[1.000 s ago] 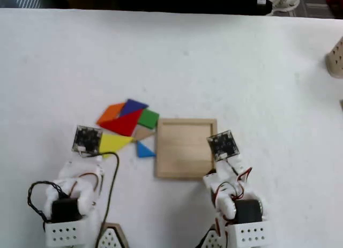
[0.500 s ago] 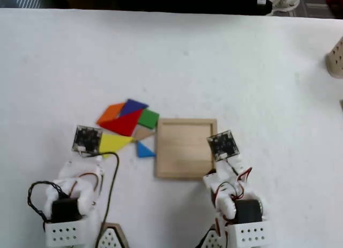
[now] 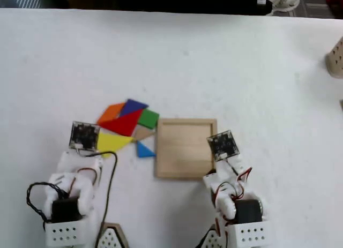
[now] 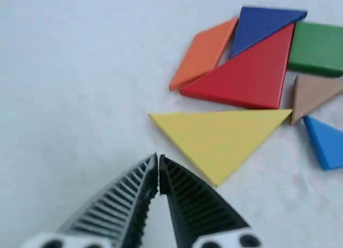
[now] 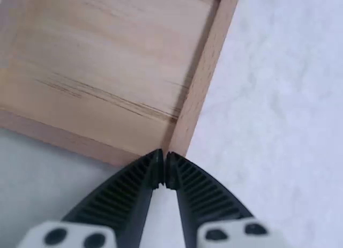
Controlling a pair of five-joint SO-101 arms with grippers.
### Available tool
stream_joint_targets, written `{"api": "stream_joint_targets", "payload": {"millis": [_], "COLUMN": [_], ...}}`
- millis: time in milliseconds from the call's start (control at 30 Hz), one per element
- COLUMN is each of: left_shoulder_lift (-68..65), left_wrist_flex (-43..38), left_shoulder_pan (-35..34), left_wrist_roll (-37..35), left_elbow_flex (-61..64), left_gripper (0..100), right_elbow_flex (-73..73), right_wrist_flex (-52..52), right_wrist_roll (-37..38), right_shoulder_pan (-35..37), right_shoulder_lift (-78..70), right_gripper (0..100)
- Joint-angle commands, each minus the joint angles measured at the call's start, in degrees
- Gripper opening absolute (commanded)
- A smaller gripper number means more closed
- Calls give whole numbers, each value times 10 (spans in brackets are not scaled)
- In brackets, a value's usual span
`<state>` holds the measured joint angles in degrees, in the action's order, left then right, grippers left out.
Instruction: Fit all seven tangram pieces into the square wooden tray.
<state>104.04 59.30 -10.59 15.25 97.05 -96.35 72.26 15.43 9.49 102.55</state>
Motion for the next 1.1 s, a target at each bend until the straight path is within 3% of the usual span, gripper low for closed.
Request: {"api": "stream_joint_targets", "payload": {"millis": [0,200,300,500,600,700,867,1067], "left_shoulder_lift": [5,5,5,5,5,-6,-142,-349], "left_wrist_flex": [-61,-90,-89,-36,-28,-27,-41,-49], "left_shoulder_pan": [36,37,37,37,37,37,38,38], "left_wrist_roll": [4,0,-42,-126,-138,-140,-170,-222], "left_elbow_flex": [-2,-37,-56,-113,-138,-159,-232,-353], "left_gripper": [28,28,46,246,251,251,251,252], "right_elbow_flex": [-5,-5,-5,24,43,52,55,54], "right_wrist_flex": [3,3,3,16,16,6,-79,-203], "right_wrist_roll": [-4,-3,-1,-1,-1,0,0,-32], "right_shoulder_pan": [6,0,-15,-121,-200,-213,-200,-188], "right_shoulder_lift": [6,6,6,7,7,7,7,4], "right_gripper": [18,18,18,18,18,18,19,115]}}
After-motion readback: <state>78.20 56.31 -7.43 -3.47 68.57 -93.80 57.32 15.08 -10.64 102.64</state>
